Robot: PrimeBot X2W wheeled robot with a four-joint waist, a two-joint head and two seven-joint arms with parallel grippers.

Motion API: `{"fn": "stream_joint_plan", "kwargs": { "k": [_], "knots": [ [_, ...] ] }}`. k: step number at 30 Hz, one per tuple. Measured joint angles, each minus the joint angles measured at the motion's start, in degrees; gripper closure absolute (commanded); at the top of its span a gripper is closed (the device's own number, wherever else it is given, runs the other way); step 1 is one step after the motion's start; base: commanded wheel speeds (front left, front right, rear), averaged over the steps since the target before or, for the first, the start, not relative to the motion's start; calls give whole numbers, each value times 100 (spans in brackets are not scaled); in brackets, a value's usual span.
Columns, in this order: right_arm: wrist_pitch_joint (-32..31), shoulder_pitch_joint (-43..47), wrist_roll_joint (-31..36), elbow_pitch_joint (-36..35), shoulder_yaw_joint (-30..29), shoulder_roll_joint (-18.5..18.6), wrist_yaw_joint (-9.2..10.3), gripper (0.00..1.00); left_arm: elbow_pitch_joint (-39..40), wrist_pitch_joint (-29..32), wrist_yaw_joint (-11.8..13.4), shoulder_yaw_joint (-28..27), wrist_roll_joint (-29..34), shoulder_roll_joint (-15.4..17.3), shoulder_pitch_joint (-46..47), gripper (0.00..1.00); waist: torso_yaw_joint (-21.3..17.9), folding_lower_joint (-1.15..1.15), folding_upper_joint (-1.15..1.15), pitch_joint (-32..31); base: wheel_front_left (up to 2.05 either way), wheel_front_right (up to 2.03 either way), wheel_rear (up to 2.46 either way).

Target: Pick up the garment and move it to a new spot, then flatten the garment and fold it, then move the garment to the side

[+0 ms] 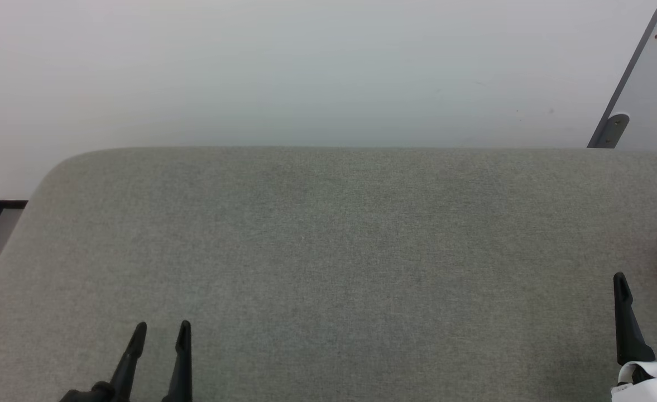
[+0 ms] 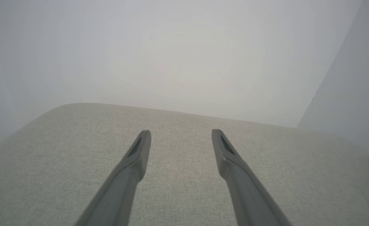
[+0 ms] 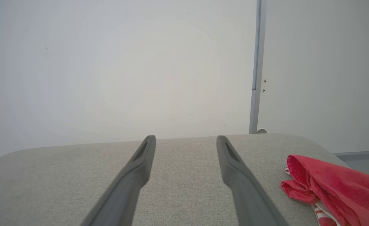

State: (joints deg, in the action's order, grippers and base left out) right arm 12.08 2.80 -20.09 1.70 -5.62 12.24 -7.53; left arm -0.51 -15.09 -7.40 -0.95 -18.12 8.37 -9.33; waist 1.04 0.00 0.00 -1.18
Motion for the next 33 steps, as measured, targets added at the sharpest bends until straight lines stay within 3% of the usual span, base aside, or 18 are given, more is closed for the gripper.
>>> {"fn": "stream_joint_plan", "kwargs": {
  "k": [17, 18, 22, 33],
  "knots": [
    [10, -17, -58, 37, 80, 21, 0, 0, 49, 0, 0, -4, -4, 5, 0, 0, -8, 0, 0, 47, 0, 0, 0],
    [5, -2, -57, 68, 79, 3, 0, 100, 12, 1, 0, 3, -3, -4, -7, 100, -8, 0, 0, 46, 0, 0, 0],
    [-38, 100, -92, 283, 90, -105, 0, 100, -198, 23, 0, 51, -48, -90, -71, 100, -9, 0, 0, 48, 0, 0, 0],
    [-307, 33, -1123, 433, 77, -221, 0, 100, -372, 292, 2, 37, -1165, -102, 65, 100, -18, 0, 0, 56, 0, 0, 0]
  ]
}}
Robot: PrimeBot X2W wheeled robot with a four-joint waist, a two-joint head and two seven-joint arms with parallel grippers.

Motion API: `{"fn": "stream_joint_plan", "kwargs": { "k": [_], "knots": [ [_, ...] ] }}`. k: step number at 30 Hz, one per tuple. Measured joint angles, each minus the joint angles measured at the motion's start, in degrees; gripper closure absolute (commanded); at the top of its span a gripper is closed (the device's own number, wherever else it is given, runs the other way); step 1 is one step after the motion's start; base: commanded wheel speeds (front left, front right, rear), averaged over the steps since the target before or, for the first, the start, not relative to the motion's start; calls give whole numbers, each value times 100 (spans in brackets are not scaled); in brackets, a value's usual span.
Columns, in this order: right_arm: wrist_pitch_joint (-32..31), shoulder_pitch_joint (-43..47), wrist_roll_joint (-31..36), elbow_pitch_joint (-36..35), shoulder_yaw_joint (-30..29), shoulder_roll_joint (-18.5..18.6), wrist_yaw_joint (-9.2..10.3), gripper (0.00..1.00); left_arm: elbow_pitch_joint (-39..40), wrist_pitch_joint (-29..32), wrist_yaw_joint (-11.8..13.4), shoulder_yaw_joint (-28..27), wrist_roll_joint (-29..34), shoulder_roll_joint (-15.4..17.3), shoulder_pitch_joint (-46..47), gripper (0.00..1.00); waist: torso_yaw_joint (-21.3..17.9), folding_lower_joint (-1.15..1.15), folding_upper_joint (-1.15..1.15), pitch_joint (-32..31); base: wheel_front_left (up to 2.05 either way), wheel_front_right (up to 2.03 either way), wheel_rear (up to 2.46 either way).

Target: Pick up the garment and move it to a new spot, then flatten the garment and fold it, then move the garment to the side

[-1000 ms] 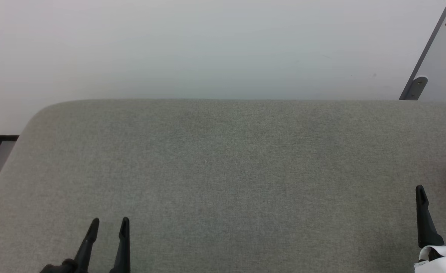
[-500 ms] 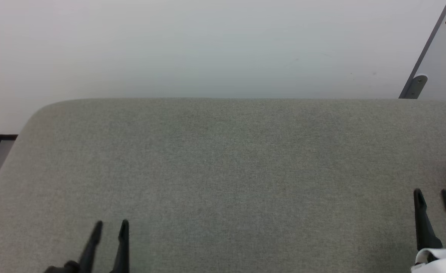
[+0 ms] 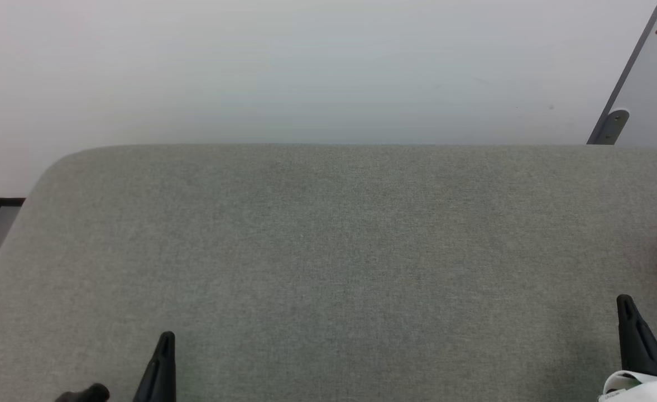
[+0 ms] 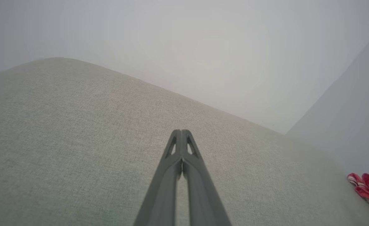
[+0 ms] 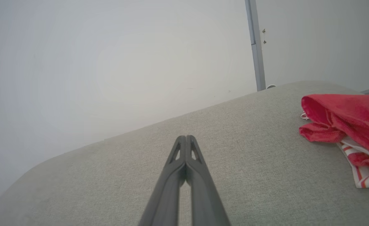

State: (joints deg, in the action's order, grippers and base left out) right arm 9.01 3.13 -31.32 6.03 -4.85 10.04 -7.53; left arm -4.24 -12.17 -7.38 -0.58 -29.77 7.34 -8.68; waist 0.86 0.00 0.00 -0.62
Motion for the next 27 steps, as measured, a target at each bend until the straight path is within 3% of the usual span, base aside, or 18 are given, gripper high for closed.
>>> {"fn": "stream_joint_plan", "kwargs": {
  "k": [27],
  "knots": [
    [-522, -278, -2085, 276, -45, -245, 0, 100, -350, 559, 0, -96, -2227, -78, 513, 100, -20, 0, 0, 19, 0, 0, 0]
  ]
}}
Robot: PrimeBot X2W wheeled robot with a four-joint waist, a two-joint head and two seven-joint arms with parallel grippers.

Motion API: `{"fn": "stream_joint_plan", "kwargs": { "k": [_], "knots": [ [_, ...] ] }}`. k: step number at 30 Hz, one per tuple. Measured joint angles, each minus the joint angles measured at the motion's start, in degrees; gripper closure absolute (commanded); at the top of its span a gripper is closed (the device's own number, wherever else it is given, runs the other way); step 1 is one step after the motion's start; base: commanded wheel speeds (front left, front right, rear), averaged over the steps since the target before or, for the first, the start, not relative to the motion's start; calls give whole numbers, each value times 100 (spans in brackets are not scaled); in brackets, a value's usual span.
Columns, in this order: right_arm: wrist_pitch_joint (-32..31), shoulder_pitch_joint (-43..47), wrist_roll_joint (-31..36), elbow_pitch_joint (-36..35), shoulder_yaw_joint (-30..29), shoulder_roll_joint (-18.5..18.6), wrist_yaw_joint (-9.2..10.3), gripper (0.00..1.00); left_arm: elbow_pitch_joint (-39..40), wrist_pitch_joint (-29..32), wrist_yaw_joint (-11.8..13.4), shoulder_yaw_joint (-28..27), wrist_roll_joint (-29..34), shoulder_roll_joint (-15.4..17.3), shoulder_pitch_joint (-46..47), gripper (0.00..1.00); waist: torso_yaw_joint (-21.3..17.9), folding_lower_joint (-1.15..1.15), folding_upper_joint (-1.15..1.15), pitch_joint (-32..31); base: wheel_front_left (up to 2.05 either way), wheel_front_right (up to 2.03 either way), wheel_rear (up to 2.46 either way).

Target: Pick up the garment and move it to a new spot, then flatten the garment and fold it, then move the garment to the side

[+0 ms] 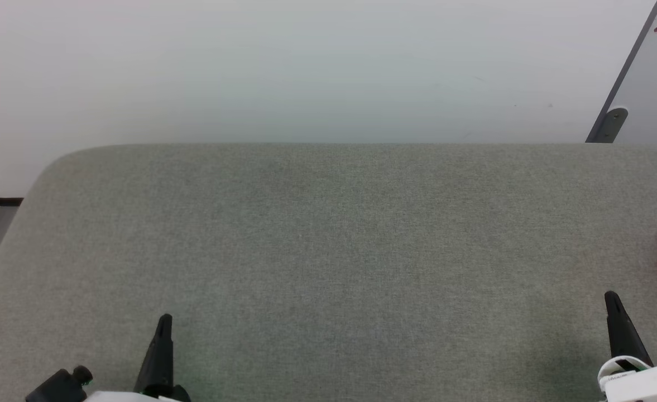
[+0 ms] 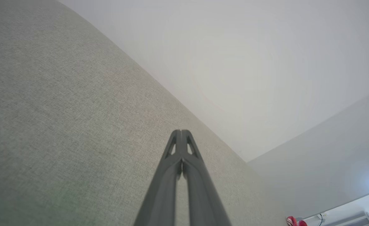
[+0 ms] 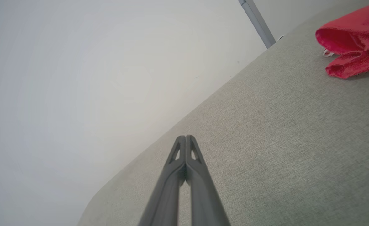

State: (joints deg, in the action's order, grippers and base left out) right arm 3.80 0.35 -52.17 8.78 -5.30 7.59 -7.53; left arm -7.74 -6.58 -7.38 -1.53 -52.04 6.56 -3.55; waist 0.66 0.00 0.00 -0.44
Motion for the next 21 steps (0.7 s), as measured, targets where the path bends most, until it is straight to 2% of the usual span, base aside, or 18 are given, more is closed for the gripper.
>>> {"fn": "stream_joint_plan", "kwargs": {
  "k": [21],
  "knots": [
    [-332, -211, -1250, 165, -31, -138, 0, 100, -196, 355, 0, -83, -1316, -68, 274, 100, -16, 0, 0, 15, 0, 0, 0]
  ]
}}
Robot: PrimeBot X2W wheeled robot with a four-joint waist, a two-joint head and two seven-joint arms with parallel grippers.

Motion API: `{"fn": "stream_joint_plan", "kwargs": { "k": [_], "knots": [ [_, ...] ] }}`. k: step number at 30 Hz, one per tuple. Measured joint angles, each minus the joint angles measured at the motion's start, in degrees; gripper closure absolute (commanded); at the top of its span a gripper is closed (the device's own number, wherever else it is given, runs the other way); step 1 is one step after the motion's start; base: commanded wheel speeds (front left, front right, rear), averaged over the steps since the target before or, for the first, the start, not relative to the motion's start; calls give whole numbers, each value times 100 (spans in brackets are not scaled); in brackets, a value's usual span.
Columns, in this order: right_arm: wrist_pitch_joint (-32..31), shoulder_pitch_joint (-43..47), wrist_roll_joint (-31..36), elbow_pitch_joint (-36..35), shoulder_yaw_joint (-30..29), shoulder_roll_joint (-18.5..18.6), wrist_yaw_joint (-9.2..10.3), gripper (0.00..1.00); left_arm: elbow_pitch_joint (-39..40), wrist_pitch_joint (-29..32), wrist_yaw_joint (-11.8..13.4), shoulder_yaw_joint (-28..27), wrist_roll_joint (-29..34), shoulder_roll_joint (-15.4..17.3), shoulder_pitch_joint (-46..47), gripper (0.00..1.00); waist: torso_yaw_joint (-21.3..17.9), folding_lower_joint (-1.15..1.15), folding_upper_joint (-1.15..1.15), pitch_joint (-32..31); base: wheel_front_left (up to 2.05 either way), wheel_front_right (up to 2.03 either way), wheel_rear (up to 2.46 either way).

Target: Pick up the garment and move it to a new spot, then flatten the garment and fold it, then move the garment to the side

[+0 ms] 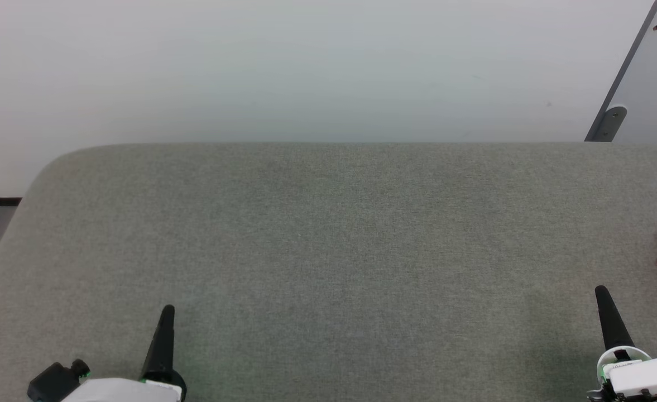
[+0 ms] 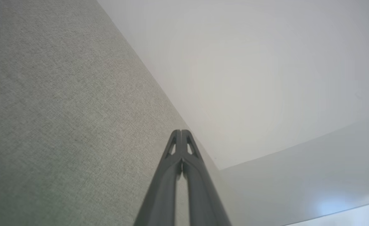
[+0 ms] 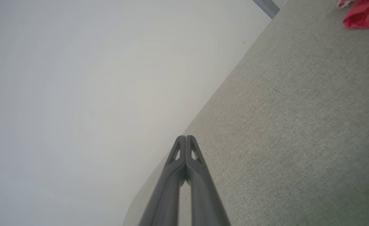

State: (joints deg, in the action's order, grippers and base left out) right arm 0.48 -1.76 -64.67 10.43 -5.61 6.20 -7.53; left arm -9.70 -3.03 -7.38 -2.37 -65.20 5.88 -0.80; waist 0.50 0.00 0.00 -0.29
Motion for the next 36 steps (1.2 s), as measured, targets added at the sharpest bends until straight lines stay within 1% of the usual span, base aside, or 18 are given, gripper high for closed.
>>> {"fn": "stream_joint_plan", "kwargs": {
  "k": [17, 36],
  "knots": [
    [-210, -118, -858, 112, -36, -109, 0, 100, -131, 253, 0, -78, -887, -54, 207, 100, -13, 0, 0, 12, 0, 0, 0],
    [-424, -242, -1678, 218, -63, -198, 0, 100, -254, 504, 0, -164, -1715, -118, 416, 100, -27, 0, 0, 25, 0, 0, 0]
  ]
}}
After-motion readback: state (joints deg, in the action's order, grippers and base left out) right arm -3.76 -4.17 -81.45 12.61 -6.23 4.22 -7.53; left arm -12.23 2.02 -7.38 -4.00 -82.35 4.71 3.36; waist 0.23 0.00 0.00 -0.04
